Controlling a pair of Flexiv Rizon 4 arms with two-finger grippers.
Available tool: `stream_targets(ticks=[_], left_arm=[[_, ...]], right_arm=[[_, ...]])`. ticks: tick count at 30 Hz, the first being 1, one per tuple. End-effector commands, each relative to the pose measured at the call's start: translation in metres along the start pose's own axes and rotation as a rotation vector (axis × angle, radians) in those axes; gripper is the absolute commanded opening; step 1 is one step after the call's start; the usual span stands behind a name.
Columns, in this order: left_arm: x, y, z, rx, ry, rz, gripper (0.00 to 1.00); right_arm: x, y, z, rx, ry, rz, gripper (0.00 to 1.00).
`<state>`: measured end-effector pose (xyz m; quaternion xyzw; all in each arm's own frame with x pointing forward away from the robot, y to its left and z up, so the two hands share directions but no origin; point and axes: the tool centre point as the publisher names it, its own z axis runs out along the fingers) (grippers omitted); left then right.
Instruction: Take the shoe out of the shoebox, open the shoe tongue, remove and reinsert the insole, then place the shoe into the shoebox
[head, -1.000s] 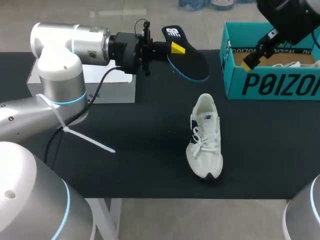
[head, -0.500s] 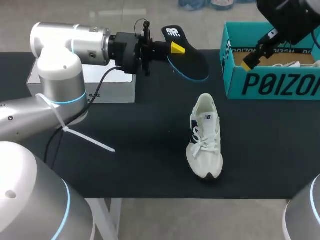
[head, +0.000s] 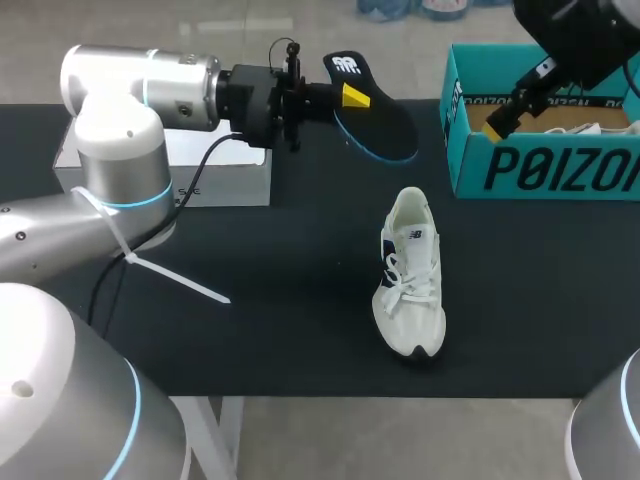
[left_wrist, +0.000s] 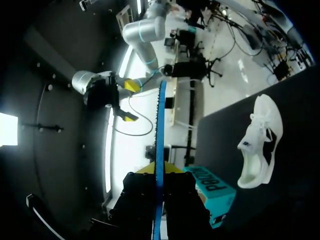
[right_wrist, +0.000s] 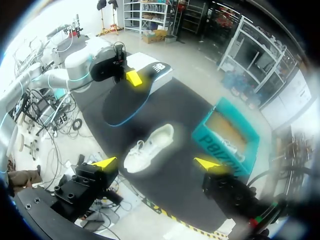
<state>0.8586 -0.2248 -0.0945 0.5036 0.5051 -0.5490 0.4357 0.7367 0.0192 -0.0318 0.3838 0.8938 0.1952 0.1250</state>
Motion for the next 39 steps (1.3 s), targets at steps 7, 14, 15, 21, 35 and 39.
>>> stream_targets(ticks=[7, 14, 15, 21, 35, 39], left_arm=[[0.0, -0.001, 0.001, -0.003, -0.001, 0.002, 0.0], [0.028, 0.014, 0.027, 0.381, -0.074, 0.274, 0.0], [0.035, 0.016, 0.03, 0.422, -0.071, 0.29, 0.0], [0.06, 0.034, 0.043, 0.511, -0.105, 0.37, 0.0], [0.054, 0.029, 0.041, 0.456, -0.035, 0.465, 0.0], [0.056, 0.016, 0.034, 0.427, -0.042, 0.459, 0.0]], right_arm=[[0.0, 0.003, 0.001, 0.006, 0.001, 0.001, 1.0], [0.0, 0.003, 0.001, 0.006, 0.001, 0.001, 1.0], [0.0, 0.003, 0.001, 0.006, 0.001, 0.001, 1.0], [0.0, 0.003, 0.001, 0.006, 0.001, 0.001, 1.0], [0.0, 0.003, 0.001, 0.006, 0.001, 0.001, 1.0], [0.0, 0.003, 0.001, 0.006, 0.001, 0.001, 1.0]])
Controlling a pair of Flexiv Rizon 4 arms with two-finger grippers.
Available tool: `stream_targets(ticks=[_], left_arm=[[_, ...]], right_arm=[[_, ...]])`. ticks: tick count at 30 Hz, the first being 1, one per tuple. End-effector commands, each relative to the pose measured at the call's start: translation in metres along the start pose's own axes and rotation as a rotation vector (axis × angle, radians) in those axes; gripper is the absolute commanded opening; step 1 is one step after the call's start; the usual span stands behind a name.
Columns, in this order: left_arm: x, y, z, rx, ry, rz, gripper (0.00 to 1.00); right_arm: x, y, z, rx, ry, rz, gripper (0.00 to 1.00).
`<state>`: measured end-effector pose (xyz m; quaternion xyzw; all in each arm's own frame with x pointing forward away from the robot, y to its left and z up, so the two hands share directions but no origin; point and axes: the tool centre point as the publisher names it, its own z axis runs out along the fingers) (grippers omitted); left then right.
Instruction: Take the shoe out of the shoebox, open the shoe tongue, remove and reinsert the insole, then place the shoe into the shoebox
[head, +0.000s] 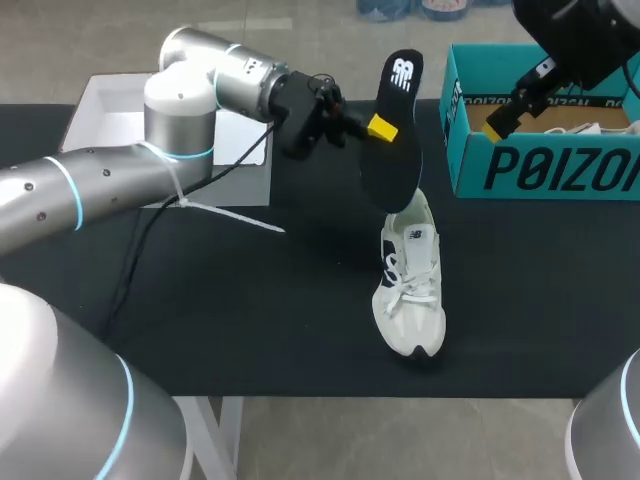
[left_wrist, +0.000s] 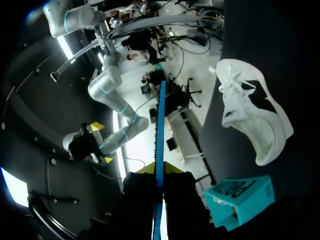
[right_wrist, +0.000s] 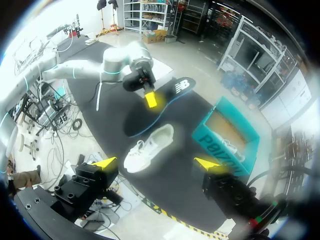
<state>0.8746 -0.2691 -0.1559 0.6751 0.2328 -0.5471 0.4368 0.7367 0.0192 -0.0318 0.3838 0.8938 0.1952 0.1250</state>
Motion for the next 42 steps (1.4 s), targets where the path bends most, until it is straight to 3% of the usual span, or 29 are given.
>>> stream_targets(ticks=[1, 11, 14, 42], left_arm=[[-0.008, -0.015, -0.002, -0.031, 0.016, -0.002, 0.0], [-0.008, -0.041, 0.012, -0.146, 0.015, 0.016, 0.0], [-0.01, -0.042, 0.014, -0.247, 0.04, -0.005, 0.0], [-0.01, -0.042, 0.014, -0.247, 0.04, -0.005, 0.0]], right_arm=[[0.0, 0.003, 0.001, 0.006, 0.001, 0.001, 1.0], [0.0, 0.003, 0.001, 0.006, 0.001, 0.001, 1.0], [0.0, 0.003, 0.001, 0.006, 0.001, 0.001, 1.0], [0.0, 0.003, 0.001, 0.006, 0.001, 0.001, 1.0]])
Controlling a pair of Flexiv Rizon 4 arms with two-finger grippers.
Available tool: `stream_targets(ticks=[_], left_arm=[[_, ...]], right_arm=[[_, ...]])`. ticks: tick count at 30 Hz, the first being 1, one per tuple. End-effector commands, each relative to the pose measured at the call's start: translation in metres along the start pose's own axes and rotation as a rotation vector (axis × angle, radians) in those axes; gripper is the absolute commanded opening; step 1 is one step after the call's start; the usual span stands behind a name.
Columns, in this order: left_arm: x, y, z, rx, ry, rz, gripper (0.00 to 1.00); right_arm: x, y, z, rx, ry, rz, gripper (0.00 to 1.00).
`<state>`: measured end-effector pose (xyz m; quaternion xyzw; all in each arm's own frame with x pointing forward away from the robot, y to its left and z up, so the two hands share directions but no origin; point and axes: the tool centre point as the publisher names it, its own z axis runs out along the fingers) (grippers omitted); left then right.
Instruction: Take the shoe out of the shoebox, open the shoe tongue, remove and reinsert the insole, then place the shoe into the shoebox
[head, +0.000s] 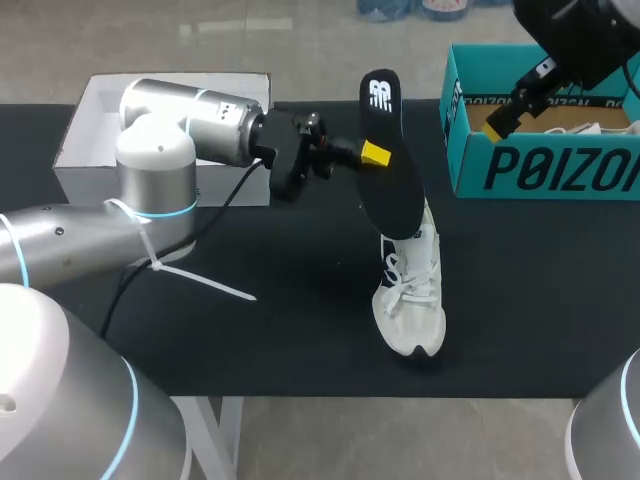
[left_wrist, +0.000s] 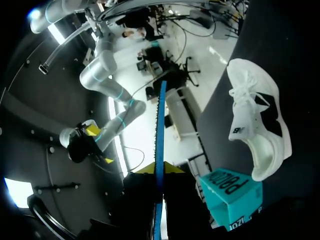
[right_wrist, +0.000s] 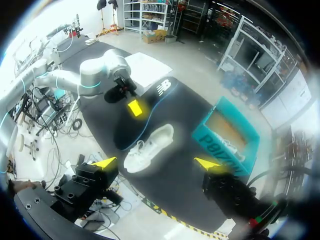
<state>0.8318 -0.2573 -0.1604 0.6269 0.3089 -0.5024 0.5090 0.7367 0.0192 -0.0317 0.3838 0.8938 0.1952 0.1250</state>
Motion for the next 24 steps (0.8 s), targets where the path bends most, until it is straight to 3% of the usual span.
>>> stream_targets(ticks=[1, 4, 12, 15, 24], left_arm=[[0.0, -0.001, 0.0, -0.003, -0.001, 0.002, 0.0], [0.0, -0.001, 0.0, -0.003, -0.001, 0.002, 0.0], [0.0, -0.001, 0.0, -0.003, -0.001, 0.002, 0.0], [0.0, -0.001, 0.0, -0.003, -0.001, 0.002, 0.0], [0.0, -0.001, 0.0, -0.003, -0.001, 0.002, 0.0]], right_arm=[[0.0, 0.003, 0.001, 0.006, 0.001, 0.001, 1.0], [0.0, 0.003, 0.001, 0.006, 0.001, 0.001, 1.0], [-0.028, 0.0, 0.032, -0.097, 0.456, 0.149, 1.0], [-0.025, 0.005, 0.041, -0.13, 0.575, 0.148, 1.0], [-0.004, 0.018, 0.071, -0.165, 0.736, 0.165, 1.0]])
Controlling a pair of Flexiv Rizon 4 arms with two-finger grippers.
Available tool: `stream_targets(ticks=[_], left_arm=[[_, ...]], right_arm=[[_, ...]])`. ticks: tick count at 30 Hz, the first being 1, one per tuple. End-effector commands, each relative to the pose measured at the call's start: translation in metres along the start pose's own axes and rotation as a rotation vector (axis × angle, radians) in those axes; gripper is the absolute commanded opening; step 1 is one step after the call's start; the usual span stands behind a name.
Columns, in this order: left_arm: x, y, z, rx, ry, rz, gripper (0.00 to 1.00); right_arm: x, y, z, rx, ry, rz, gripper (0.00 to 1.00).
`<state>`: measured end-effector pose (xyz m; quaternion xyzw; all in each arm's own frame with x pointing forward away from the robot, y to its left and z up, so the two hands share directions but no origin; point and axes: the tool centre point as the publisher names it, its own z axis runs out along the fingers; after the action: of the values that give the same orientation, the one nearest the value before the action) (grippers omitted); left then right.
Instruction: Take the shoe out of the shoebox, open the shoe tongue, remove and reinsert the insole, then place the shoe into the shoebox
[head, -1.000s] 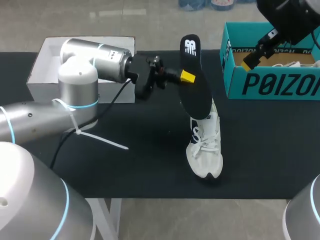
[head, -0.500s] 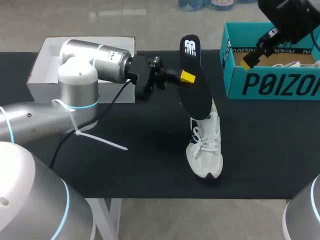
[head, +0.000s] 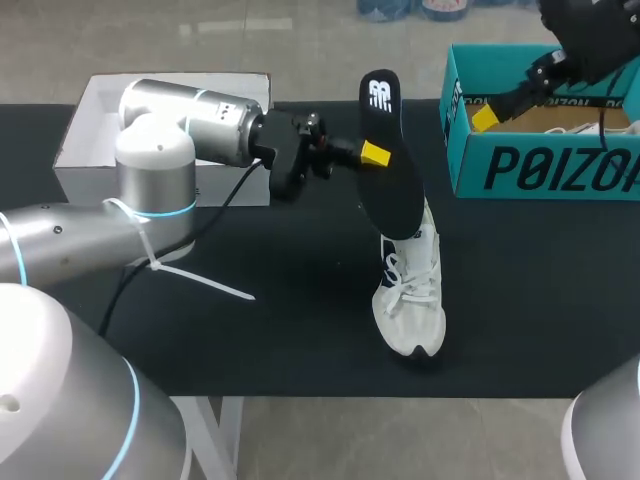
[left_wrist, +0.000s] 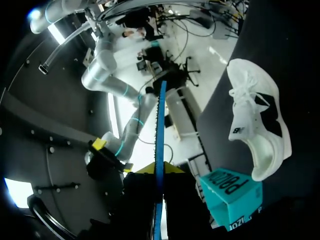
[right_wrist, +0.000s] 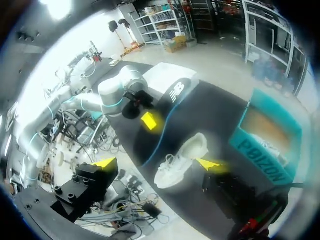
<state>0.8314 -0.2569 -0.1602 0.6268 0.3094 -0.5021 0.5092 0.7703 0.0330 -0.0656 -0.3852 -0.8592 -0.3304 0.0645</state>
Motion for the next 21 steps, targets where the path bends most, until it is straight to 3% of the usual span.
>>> stream_targets(ticks=[1, 7, 21], left_arm=[[0.001, 0.0, 0.001, -0.002, -0.001, 0.002, 0.0], [0.001, 0.0, 0.001, -0.002, -0.001, 0.002, 0.0], [0.001, 0.0, 0.001, -0.002, -0.001, 0.002, 0.0]], right_arm=[[-0.004, 0.001, 0.03, -0.045, 0.327, 0.038, 1.0], [-0.007, 0.002, 0.056, -0.04, 0.395, 0.052, 1.0], [0.006, 0.008, 0.096, -0.037, 0.41, 0.035, 1.0]])
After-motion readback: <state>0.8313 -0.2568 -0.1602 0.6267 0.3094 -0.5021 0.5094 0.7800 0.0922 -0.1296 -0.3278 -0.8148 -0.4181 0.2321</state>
